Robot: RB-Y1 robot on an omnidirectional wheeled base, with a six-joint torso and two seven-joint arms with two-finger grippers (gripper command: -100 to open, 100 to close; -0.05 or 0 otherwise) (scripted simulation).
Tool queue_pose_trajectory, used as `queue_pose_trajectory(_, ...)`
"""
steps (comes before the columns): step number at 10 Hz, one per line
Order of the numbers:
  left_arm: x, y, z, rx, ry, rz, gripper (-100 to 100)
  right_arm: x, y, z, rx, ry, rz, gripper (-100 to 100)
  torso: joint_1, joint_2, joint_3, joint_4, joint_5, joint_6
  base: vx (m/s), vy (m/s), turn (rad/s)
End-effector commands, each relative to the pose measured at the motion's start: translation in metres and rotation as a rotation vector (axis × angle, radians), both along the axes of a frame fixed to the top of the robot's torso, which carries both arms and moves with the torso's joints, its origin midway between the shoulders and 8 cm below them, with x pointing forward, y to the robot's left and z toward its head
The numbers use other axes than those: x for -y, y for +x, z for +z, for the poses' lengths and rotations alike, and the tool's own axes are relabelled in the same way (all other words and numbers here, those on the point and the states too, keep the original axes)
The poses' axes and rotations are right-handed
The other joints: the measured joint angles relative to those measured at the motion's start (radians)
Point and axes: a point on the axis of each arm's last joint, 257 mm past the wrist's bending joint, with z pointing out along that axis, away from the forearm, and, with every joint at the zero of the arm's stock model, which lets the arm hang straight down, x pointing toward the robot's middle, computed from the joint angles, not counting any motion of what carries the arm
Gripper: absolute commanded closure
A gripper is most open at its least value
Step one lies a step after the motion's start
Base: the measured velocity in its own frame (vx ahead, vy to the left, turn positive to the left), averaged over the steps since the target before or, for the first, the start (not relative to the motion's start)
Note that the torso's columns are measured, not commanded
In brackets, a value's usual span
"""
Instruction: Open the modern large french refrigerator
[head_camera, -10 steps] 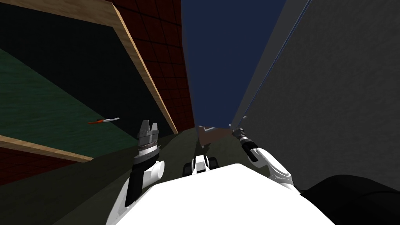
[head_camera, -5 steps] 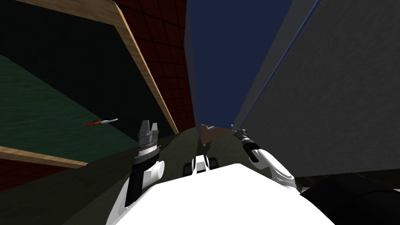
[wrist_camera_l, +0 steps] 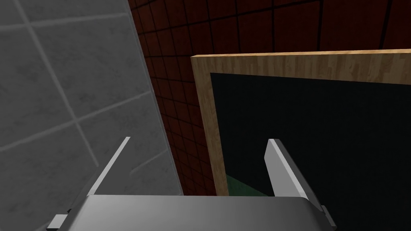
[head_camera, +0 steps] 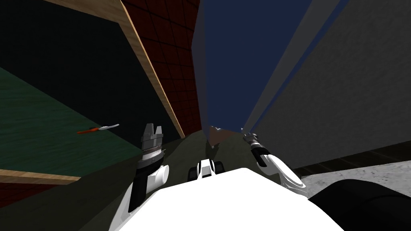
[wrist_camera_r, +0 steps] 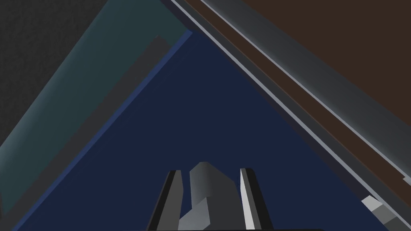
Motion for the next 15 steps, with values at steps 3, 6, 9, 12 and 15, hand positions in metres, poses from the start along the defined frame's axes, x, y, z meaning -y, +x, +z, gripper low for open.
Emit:
queue_pose_trajectory(3,0.0,0.0,0.0,0.0,0.0,0.0,0,0.011,-0.006,0.004,0.01,-0.002,-0.059,100,0.003,0.003,0.002,0.001,0.002,0.003,-0.027,0.159,-0.09)
queue_pose_trajectory(6,0.0,0.0,0.0,0.0,0.0,0.0,0,0.031,-0.023,0.006,0.014,-0.004,-0.151,100,0.006,-0.002,0.0,-0.003,-0.001,0.003,0.031,0.235,-0.129)
queue_pose_trajectory(9,0.0,0.0,0.0,0.0,0.0,0.0,0,0.044,-0.046,0.013,0.007,0.004,-0.179,-100,-0.007,-0.003,-0.001,-0.004,-0.006,-0.001,0.009,0.119,-0.009)
queue_pose_trajectory(12,0.0,0.0,0.0,0.0,0.001,0.0,0,0.051,-0.061,0.027,0.007,0.009,-0.188,-100,-0.008,-0.004,-0.003,-0.002,-0.003,0.003,0.041,-0.021,0.042)
queue_pose_trajectory(15,0.0,0.0,0.0,0.0,0.0,0.0,0,0.054,-0.075,0.04,0.004,0.016,-0.192,-100,0.007,0.006,0.003,0.001,0.003,0.004,0.048,-0.005,0.024)
